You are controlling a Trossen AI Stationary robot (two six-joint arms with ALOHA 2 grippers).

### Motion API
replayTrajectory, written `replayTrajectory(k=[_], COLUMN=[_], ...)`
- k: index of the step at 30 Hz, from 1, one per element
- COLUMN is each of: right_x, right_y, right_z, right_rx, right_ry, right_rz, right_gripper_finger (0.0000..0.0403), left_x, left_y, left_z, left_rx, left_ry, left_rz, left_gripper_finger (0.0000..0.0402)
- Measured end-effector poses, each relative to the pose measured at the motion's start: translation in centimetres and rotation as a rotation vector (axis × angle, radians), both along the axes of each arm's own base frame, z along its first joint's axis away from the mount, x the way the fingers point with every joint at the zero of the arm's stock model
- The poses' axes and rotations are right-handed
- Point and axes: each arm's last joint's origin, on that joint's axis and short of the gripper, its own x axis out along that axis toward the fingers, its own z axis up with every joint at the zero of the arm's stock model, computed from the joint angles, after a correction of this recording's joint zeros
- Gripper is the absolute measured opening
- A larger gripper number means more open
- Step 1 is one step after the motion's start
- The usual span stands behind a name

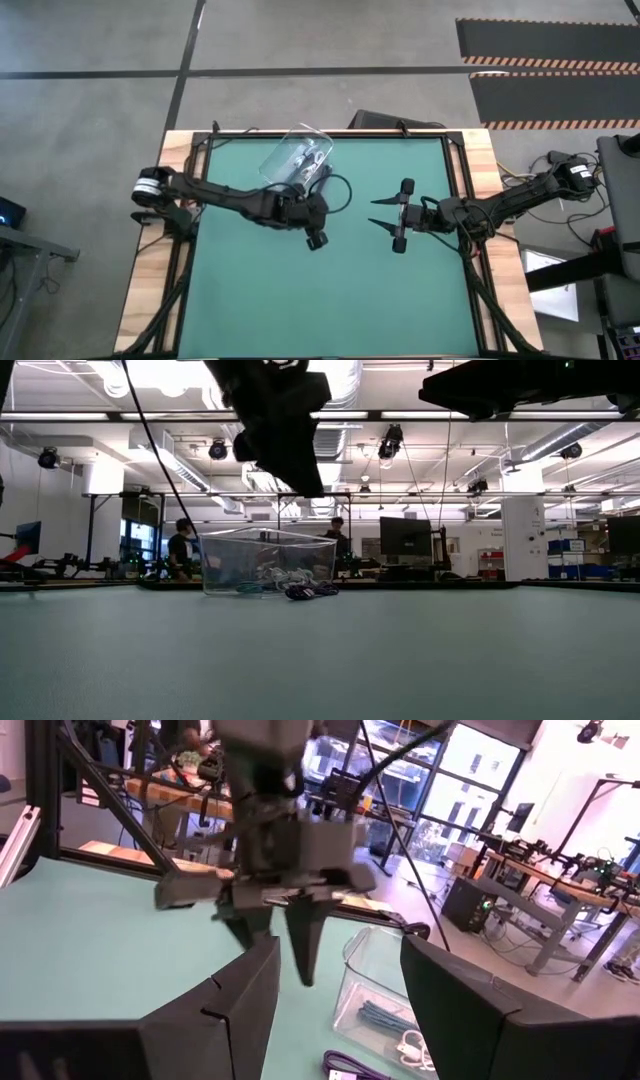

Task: Pick and place USB-C Cables
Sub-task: Put the violet USB cable into the transparent bin

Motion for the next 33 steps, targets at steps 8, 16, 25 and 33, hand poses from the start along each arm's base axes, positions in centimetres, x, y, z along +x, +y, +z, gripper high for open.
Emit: replayTrajectory(k=[8,16,25,33], right_x=[0.1,0.1,0.1,0.1], right_y=[0.0,0.1,0.1,0.1], right_z=[0.5,0.5,0.5,0.5], right_rx=[0.003,0.002,0.002,0.001], right_ry=[-0.011,-0.008,-0.008,-0.008], right_rz=[0.000,0.002,0.002,0.002], right_gripper_finger=[0.0201,0.0201,0.0201,0.0201], left_x=[0.0,0.1,0.8,1.1], left_y=[-0.3,-0.3,-0.7,-0.2], left_z=[-2.2,-3.0,-5.2,-6.3], left_rx=[-0.029,-0.079,-0.105,-0.033], left_ry=[-0.097,-0.201,-0.184,-0.176], left_rz=[0.052,0.140,0.240,0.310], left_gripper_finger=[0.0128,0.0128,0.0128,0.0127])
